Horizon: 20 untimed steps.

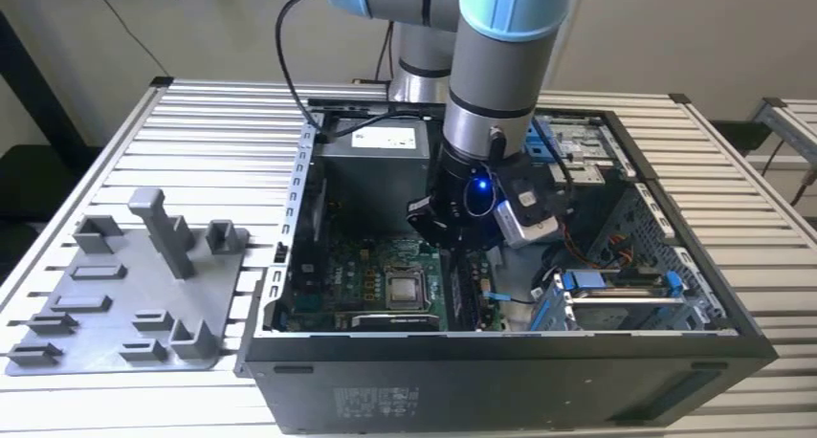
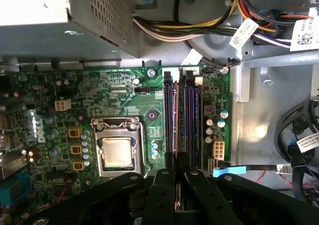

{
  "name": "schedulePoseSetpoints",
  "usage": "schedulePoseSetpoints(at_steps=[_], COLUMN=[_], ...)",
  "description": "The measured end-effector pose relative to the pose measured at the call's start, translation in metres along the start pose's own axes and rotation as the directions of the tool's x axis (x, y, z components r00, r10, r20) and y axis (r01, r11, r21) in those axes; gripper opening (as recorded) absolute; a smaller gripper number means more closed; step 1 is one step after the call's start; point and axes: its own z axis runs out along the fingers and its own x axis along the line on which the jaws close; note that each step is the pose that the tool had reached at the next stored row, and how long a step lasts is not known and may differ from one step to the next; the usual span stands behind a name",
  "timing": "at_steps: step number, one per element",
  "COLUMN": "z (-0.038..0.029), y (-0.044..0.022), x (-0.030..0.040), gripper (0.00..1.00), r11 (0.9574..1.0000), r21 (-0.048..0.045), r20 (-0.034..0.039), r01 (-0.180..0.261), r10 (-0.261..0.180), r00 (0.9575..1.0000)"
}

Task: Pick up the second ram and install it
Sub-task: 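Insert the second ram into the second slot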

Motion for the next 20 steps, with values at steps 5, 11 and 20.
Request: schedulePoseSetpoints(at_steps=[5,11,20], z=[0.003,0.006,0.0078], y=[0.0002,0.0006,0.0009], x=[0.0,-0.0006,-0.0021], gripper=[0.14,0.14,0.14], r11=[0.9999,0.9999,0.9999], r21=[0.0041,0.0051,0.0051], r20=[0.0011,0.0015,0.0015], r01=[0.012,0.015,0.016], r10=[-0.012,-0.015,-0.016], r00=[0.9999,0.9999,0.9999])
